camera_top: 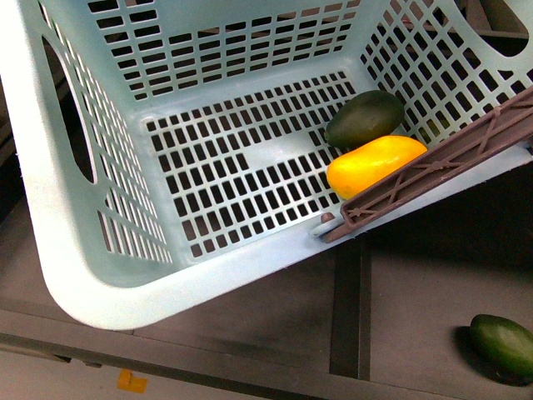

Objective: Pick mango and avocado into basket

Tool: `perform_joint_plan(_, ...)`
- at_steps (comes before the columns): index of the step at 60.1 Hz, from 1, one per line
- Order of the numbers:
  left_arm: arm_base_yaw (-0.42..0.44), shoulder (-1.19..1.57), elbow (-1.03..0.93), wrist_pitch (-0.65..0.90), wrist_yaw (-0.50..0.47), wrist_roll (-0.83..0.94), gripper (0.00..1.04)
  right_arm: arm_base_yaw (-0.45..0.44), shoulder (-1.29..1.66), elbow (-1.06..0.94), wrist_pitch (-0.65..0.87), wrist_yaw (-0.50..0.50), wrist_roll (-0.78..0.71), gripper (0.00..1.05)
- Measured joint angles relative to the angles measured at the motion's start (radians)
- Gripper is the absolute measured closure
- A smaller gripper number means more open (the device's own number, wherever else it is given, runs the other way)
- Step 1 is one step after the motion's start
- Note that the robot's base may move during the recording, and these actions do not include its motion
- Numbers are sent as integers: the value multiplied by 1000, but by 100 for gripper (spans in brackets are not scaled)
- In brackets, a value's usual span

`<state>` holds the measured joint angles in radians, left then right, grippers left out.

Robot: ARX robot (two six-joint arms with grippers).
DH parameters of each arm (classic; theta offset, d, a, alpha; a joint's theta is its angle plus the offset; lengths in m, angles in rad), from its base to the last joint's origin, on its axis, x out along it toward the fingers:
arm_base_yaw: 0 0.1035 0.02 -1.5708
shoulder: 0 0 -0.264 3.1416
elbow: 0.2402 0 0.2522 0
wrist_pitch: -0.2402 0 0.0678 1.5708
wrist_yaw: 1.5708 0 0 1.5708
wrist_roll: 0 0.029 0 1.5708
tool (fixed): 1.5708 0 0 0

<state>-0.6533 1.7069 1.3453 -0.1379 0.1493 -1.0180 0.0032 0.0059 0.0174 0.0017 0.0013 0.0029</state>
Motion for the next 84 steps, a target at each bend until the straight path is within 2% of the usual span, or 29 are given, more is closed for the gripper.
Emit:
perform_joint_plan(6,0,0,0,0,0,0,90,0,0,0,0,0,0,41)
perform_joint_plan(20,0,0,0,0,0,0,90,0,0,0,0,0,0,7)
perform_joint_plan(33,-2,0,0,2,-18,-2,90,0,0,0,0,0,0,9)
perform_joint_plan(42,-38,14,-7,104,-426,-185,90,0,0,0,0,-2,0,9)
perform_joint_plan(47,-14,36,18,119,-521,-225,90,0,0,0,0,1,0,9)
perform_joint_plan(55,61,96,44,126,-483,-268,90,0,0,0,0,-1,0,9)
perform_joint_plan(65,166,178,41,180,-367,-394,90,0,0,0,0,1,0,9)
perform_joint_plan(70,245,249,45,204,-303,-439,90,0,0,0,0,0,0,9)
perform_joint_plan(78,330,376,79,201,-274,-447,90,0,0,0,0,0,0,9)
perform_joint_plan(84,354,417,84,190,-253,-462,90,0,0,0,0,1,0,9)
